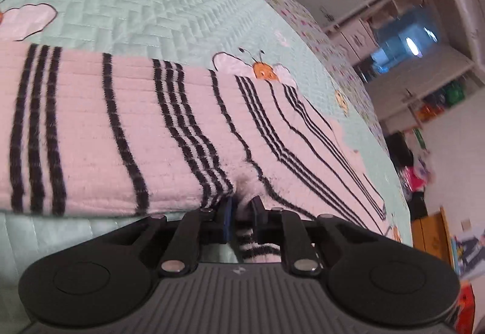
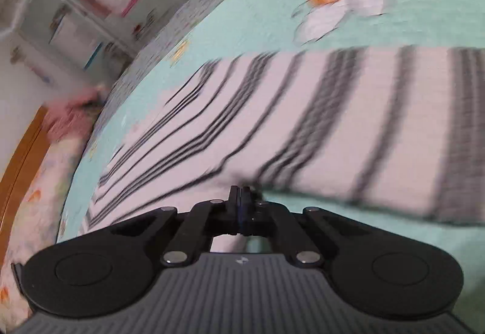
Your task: Fold clothes
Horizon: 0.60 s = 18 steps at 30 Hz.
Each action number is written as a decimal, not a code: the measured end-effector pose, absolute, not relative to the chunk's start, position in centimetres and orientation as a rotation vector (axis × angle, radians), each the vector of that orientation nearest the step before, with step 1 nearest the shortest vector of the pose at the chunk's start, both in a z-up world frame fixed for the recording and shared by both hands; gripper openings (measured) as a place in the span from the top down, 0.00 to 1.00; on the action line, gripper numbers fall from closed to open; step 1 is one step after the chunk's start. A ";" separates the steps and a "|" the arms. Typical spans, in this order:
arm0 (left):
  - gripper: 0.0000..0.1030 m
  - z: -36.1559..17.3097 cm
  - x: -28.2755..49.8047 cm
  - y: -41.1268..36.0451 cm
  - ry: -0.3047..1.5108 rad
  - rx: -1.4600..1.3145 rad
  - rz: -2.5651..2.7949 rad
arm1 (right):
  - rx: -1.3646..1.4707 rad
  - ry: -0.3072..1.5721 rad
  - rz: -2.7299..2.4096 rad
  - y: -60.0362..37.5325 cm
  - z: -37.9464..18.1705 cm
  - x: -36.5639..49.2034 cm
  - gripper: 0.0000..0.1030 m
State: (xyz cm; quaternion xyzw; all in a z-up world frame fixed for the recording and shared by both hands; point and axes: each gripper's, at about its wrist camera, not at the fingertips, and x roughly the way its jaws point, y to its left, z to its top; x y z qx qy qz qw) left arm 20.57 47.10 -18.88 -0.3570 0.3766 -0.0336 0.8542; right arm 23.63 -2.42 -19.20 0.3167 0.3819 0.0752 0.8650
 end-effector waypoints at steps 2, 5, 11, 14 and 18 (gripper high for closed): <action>0.82 -18.4 20.1 46.7 0.785 -0.695 -0.077 | 0.642 0.781 0.215 -1.6 -18.3 21.7 0.91; 0.74 -18.7 19.7 47.2 0.783 -0.714 -0.101 | 0.608 0.752 0.304 -0.4 -17.0 18.8 0.80; 0.90 -18.4 19.4 48.2 0.798 -0.706 -0.012 | 0.428 0.835 0.284 1.2 -18.9 15.3 1.00; 0.81 -17.1 17.9 48.0 0.792 -0.676 0.000 | 0.493 0.763 0.201 0.4 -17.6 13.1 0.78; 0.67 -16.7 14.5 46.3 0.831 -0.676 -0.083 | 0.537 0.725 0.338 2.3 -16.2 10.2 0.69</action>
